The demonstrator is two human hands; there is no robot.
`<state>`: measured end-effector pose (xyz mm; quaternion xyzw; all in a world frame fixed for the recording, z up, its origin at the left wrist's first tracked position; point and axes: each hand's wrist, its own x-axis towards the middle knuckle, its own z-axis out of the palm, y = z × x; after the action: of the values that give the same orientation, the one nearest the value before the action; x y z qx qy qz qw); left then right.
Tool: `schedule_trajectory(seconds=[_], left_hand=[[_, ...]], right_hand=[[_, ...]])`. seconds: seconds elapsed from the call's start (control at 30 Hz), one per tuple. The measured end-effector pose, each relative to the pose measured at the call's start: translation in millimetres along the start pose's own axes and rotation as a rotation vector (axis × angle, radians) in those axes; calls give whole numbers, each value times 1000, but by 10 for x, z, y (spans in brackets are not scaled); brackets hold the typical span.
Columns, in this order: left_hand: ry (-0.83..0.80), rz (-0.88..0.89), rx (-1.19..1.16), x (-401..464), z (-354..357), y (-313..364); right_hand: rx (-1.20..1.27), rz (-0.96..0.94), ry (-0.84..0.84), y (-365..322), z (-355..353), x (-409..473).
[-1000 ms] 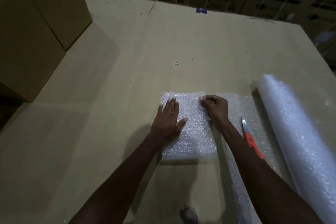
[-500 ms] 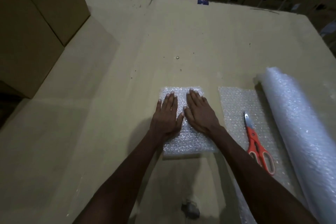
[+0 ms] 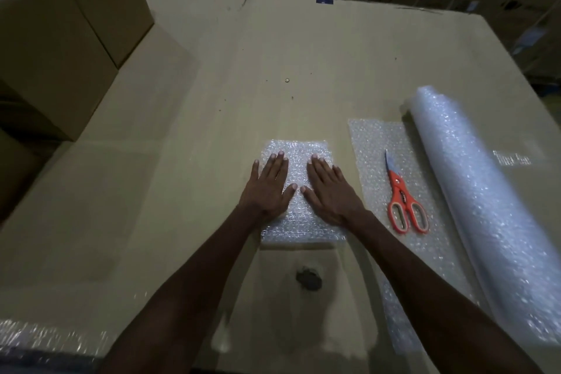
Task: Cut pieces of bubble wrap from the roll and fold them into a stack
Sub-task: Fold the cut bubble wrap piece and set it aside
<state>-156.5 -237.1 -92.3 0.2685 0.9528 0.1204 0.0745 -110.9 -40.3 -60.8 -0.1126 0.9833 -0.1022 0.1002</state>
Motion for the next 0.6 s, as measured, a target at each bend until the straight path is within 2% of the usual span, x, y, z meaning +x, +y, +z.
schedule_trajectory(seconds=[0.1,0.23,0.37,0.47,0.6], left_hand=[[12,88,-113,-271,-77,8],[42,96,-270,-798,-204,41],[-9,95,-223,-1147,-246,150],[73,159,-162,-1213,-182,199],[160,177,-158,-1234,-195,252]], right_hand=[[101,-76,104,-8,-56,-260],[250,-145,262,22,-95,-680],[224,-276,223,23,-55,-1054],[155,-302,174,66,-12,-1132],[119,-355,201,53,-72,-1080]])
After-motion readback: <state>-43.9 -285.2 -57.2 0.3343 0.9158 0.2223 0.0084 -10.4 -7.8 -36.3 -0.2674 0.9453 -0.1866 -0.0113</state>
